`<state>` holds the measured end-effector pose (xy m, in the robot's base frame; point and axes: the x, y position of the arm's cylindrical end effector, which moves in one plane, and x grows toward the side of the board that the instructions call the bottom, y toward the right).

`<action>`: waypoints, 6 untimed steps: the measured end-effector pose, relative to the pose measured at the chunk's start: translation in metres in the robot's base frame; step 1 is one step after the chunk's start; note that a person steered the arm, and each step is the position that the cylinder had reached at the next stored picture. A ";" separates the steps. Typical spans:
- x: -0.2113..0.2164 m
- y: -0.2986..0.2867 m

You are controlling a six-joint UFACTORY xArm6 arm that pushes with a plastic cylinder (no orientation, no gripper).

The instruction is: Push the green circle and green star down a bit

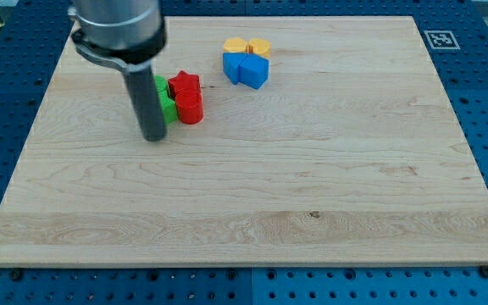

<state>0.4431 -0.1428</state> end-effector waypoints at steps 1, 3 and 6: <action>-0.019 -0.039; -0.069 -0.064; -0.108 -0.030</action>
